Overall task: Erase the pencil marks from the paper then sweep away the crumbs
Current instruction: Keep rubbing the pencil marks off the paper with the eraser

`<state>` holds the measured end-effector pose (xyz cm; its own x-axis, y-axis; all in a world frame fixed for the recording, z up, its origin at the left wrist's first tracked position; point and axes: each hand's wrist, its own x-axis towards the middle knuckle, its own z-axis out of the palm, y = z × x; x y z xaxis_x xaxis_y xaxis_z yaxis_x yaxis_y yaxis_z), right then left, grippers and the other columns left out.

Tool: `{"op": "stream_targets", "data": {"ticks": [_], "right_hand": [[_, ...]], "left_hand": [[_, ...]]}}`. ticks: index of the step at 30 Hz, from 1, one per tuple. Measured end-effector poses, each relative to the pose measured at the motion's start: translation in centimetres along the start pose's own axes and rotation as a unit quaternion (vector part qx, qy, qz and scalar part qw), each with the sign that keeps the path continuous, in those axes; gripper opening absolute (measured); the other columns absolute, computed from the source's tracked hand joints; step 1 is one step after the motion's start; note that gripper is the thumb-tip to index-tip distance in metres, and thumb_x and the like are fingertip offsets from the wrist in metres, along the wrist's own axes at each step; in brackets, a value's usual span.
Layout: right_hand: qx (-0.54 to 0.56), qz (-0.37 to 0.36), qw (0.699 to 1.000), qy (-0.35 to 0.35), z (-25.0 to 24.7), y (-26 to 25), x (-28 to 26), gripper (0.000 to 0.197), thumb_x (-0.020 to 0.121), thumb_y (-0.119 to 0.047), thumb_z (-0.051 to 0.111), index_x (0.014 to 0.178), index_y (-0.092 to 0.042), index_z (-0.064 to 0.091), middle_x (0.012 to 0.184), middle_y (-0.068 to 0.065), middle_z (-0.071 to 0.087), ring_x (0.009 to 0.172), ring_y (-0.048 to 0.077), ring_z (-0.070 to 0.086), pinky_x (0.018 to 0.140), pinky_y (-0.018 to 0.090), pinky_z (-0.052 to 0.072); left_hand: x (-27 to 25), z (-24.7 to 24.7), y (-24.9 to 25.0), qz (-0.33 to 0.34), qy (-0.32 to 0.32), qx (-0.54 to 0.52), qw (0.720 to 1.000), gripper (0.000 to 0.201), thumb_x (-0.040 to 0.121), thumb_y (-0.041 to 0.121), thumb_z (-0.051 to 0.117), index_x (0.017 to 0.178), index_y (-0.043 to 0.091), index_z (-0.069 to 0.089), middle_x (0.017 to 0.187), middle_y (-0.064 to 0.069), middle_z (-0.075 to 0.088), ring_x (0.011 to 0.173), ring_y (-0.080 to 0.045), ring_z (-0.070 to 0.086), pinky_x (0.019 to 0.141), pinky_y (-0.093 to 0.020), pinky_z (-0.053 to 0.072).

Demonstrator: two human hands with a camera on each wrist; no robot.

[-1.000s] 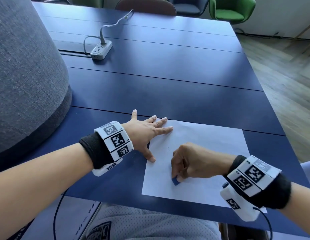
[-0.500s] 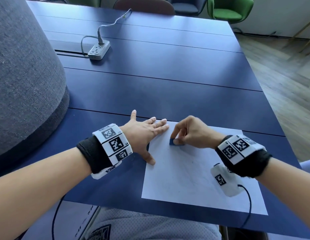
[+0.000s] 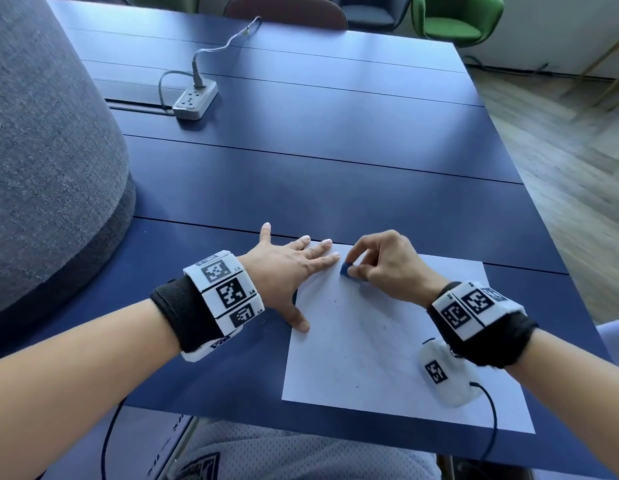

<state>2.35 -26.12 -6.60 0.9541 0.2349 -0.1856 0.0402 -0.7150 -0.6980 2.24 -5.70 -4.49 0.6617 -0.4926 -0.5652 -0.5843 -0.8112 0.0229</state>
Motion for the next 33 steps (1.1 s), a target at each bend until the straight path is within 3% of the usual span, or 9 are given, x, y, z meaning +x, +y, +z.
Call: {"op": "stream_targets", "data": {"ticks": [3, 7, 11, 16, 20, 24, 26, 29, 33], "right_hand": [[-0.005, 0.000, 0.999, -0.047, -0.2, -0.3, -0.1, 0.007, 0.077, -0.014, 0.076, 0.079, -0.020, 0.073, 0.062, -0.003, 0.065, 0.048, 0.001, 0.053, 0.049, 0.010, 0.039], [-0.006, 0.004, 1.000, 0.029, -0.3, -0.3, 0.7, 0.007, 0.078, -0.018, 0.076, 0.085, -0.019, 0.073, 0.066, 0.000, 0.066, 0.055, 0.002, 0.055, 0.055, 0.014, 0.040], [-0.004, -0.011, 0.997, -0.080, 0.3, -0.6, -0.5, 0.008, 0.077, -0.009, 0.073, 0.080, -0.016, 0.075, 0.060, -0.004, 0.064, 0.046, -0.001, 0.052, 0.049, 0.011, 0.040], [0.001, -0.007, 1.000, 0.008, -0.2, -0.2, 0.6, 0.006, 0.078, -0.015, 0.075, 0.080, -0.020, 0.073, 0.061, -0.004, 0.065, 0.046, -0.003, 0.053, 0.049, 0.008, 0.038], [-0.013, -0.006, 0.997, -0.074, 0.0, -0.3, -0.4, 0.009, 0.076, -0.014, 0.075, 0.078, -0.022, 0.075, 0.059, -0.007, 0.065, 0.049, -0.001, 0.055, 0.062, 0.020, 0.043], [-0.013, 0.024, 0.999, 0.017, -0.6, 0.3, 0.9, 0.005, 0.072, -0.025, 0.077, 0.072, -0.028, 0.073, 0.052, -0.017, 0.064, 0.052, -0.004, 0.057, 0.085, 0.035, 0.045], [0.002, 0.024, 0.999, 0.021, -0.3, 0.3, 0.5, 0.005, 0.073, -0.024, 0.077, 0.072, -0.027, 0.073, 0.053, -0.016, 0.064, 0.051, -0.005, 0.056, 0.082, 0.033, 0.045], [-0.002, 0.012, 1.000, -0.028, 0.0, -0.1, -0.3, 0.004, 0.074, -0.024, 0.077, 0.074, -0.026, 0.073, 0.058, -0.009, 0.067, 0.051, -0.005, 0.055, 0.079, 0.030, 0.043], [0.002, 0.035, 0.999, 0.038, -0.4, 0.0, 0.7, 0.006, 0.073, -0.025, 0.077, 0.070, -0.028, 0.072, 0.058, -0.010, 0.066, 0.057, 0.000, 0.058, 0.087, 0.040, 0.049]], "left_hand": [[-0.1, -0.1, 0.0, -0.001, -0.001, -0.002, 1.000, 0.123, 0.070, 0.069, 0.071, 0.154, 0.035, -0.012, 0.161, 0.012, -0.019, 0.150, -0.014, -0.012, 0.107, -0.075, -0.002], [0.0, 0.0, -0.1, -0.002, -0.001, -0.008, 1.000, 0.123, 0.070, 0.068, 0.072, 0.154, 0.036, -0.012, 0.161, 0.013, -0.019, 0.150, -0.014, -0.012, 0.107, -0.075, -0.003], [0.0, 0.1, -0.1, -0.001, -0.002, -0.011, 1.000, 0.123, 0.069, 0.069, 0.072, 0.154, 0.036, -0.012, 0.161, 0.014, -0.019, 0.150, -0.014, -0.012, 0.107, -0.075, -0.002], [0.1, 0.1, -0.2, -0.002, -0.005, -0.017, 1.000, 0.124, 0.069, 0.068, 0.072, 0.154, 0.037, -0.013, 0.160, 0.015, -0.021, 0.149, -0.013, -0.013, 0.107, -0.076, -0.004], [0.0, 0.1, -0.1, -0.001, -0.007, -0.018, 1.000, 0.124, 0.070, 0.067, 0.073, 0.154, 0.036, -0.013, 0.160, 0.015, -0.021, 0.149, -0.013, -0.013, 0.107, -0.076, -0.004], [0.0, 0.1, -0.1, -0.001, -0.008, -0.018, 1.000, 0.124, 0.070, 0.067, 0.072, 0.153, 0.037, -0.014, 0.160, 0.015, -0.021, 0.149, -0.012, -0.014, 0.107, -0.075, -0.003], [0.0, 0.1, -0.1, -0.002, -0.010, -0.020, 1.000, 0.124, 0.070, 0.067, 0.072, 0.153, 0.037, -0.014, 0.160, 0.016, -0.021, 0.149, -0.012, -0.014, 0.107, -0.075, -0.003], [0.0, 0.1, -0.2, -0.002, -0.008, -0.019, 1.000, 0.124, 0.070, 0.067, 0.072, 0.153, 0.037, -0.014, 0.160, 0.016, -0.022, 0.149, -0.012, -0.014, 0.107, -0.075, -0.003], [0.2, 0.1, -0.2, -0.001, -0.008, -0.014, 1.000, 0.123, 0.070, 0.069, 0.071, 0.153, 0.037, -0.015, 0.160, 0.016, -0.022, 0.149, -0.012, -0.014, 0.107, -0.075, -0.003]]}}
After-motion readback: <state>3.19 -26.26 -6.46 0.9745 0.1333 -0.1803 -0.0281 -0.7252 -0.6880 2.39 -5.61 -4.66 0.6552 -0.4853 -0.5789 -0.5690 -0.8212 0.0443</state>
